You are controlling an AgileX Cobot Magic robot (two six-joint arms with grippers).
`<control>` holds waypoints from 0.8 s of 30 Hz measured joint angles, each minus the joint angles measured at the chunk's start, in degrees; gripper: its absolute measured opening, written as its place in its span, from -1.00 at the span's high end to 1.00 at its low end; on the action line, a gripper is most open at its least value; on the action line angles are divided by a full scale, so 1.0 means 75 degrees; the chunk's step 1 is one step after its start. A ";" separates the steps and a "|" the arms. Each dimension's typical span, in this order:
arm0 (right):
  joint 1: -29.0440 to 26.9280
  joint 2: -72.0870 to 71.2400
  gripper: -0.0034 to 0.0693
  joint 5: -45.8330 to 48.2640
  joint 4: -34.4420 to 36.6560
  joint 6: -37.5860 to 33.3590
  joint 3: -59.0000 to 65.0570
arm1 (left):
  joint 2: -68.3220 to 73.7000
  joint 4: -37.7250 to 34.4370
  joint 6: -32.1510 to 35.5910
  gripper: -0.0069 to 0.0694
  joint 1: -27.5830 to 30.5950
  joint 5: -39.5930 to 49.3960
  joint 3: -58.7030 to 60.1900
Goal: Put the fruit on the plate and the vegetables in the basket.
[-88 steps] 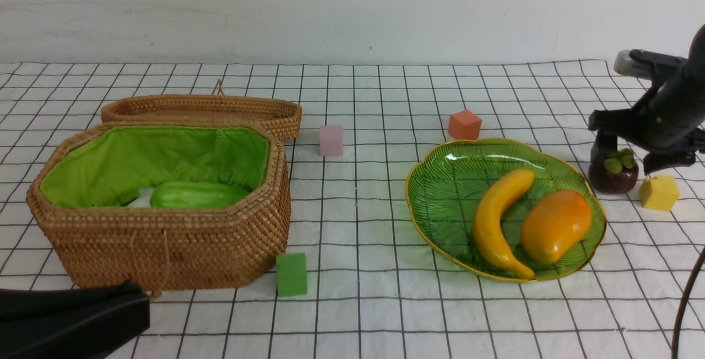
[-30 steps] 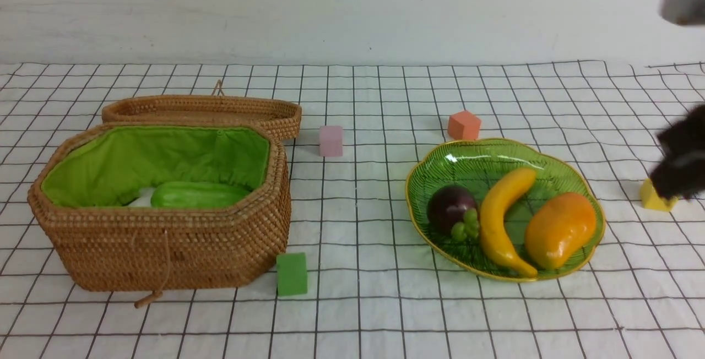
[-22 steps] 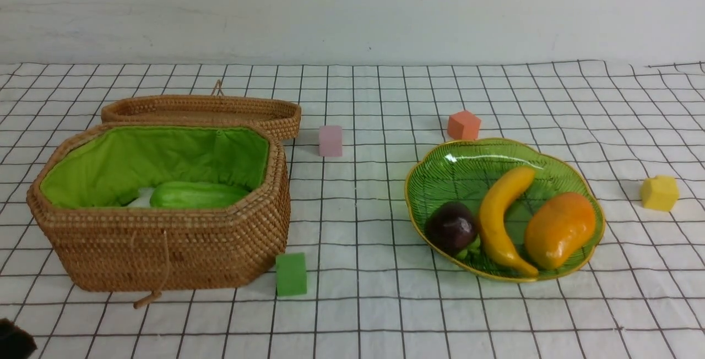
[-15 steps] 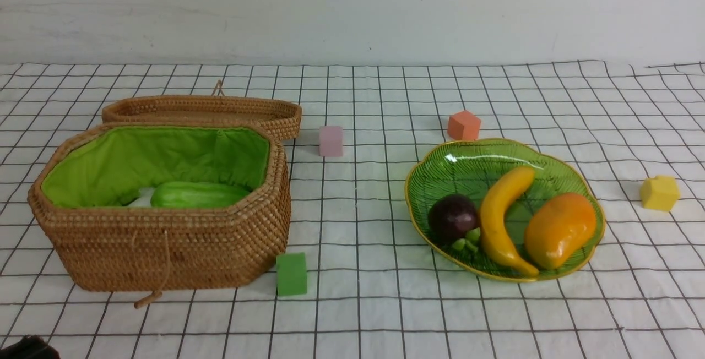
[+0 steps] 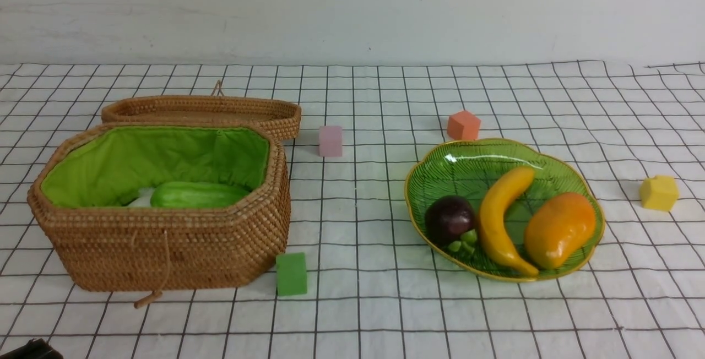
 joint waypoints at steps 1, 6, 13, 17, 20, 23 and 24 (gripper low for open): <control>0.0000 -0.0009 0.67 -0.0165 -0.0060 -0.0007 0.0091 | 0.0000 0.0000 0.0000 0.85 0.0000 0.0000 0.0000; -0.0561 -0.0614 0.93 -0.2060 -0.0418 -0.0446 0.1496 | 0.0000 0.0000 0.0000 0.85 0.0000 0.0000 0.0000; -0.1183 -0.1578 0.93 -0.2503 -0.0519 -0.0548 0.2983 | 0.0000 0.0000 0.0000 0.85 0.0000 -0.0002 0.0000; -0.1245 -0.1585 0.93 -0.2493 -0.0519 -0.0553 0.2983 | 0.0000 0.0000 0.0000 0.85 0.0000 0.0007 0.0000; -0.1253 -0.1585 0.93 -0.2493 -0.0519 -0.0553 0.2983 | 0.0000 0.0000 0.0000 0.85 0.0000 0.0007 0.0000; -0.1253 -0.1585 0.93 -0.2493 -0.0519 -0.0553 0.2983 | 0.0000 0.0000 0.0000 0.85 0.0000 0.0007 0.0000; -0.1253 -0.1585 0.93 -0.2493 -0.0519 -0.0553 0.2983 | 0.0000 0.0000 0.0000 0.85 0.0000 0.0007 0.0000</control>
